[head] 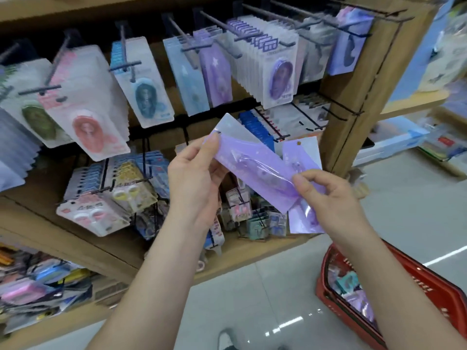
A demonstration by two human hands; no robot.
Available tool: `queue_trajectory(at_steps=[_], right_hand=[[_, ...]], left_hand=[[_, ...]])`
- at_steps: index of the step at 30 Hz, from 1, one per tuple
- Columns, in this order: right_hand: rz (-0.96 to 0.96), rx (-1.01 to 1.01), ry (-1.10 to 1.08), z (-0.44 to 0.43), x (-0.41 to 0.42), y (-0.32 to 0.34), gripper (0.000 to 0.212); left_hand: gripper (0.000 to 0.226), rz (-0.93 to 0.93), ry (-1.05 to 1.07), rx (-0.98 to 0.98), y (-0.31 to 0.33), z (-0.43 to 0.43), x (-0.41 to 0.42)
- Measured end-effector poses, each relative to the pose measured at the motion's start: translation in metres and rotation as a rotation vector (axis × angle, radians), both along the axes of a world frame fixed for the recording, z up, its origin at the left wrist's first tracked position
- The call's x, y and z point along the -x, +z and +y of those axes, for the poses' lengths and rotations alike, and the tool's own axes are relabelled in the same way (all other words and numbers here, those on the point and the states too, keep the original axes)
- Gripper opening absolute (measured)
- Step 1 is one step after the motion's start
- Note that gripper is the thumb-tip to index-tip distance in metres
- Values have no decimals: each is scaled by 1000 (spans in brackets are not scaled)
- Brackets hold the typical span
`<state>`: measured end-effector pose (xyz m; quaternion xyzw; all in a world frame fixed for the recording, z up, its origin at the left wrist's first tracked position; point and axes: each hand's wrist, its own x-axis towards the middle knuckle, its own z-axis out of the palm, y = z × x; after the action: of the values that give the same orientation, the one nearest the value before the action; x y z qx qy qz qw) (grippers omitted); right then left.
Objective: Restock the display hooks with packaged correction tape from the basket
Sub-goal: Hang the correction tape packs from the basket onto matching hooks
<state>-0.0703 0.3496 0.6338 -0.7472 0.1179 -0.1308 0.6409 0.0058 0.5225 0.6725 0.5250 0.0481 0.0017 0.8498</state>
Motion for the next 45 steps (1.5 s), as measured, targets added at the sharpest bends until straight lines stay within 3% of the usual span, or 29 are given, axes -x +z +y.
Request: queue_trajectory(at_steps=[3, 7, 13, 22, 29, 40, 42, 45], right_hand=[[31, 17, 77, 1, -12, -11, 33], [25, 35, 104, 10, -35, -18, 36], [-67, 115, 55, 14, -72, -9, 32], [-120, 17, -3, 21, -97, 3, 27], [-155, -27, -20, 20, -98, 5, 24], [-121, -89, -61, 23, -102, 6, 25], [-114, -106, -67, 24, -103, 7, 28], [-138, -81, -68, 25, -105, 7, 26]], left_hand=[[33, -21, -26, -104, 5, -10, -14], [26, -103, -26, -226, 10, -20, -44], [10, -232, 30, -205, 28, -41, -91], [13, -370, 131, -270, 38, -63, -129], [13, -219, 24, -158, 40, -66, -132], [16, -78, -80, -194, 50, -63, -125], [13, -126, -80, -269, 43, -57, -111], [47, -251, -96, -359, 21, -41, -81]])
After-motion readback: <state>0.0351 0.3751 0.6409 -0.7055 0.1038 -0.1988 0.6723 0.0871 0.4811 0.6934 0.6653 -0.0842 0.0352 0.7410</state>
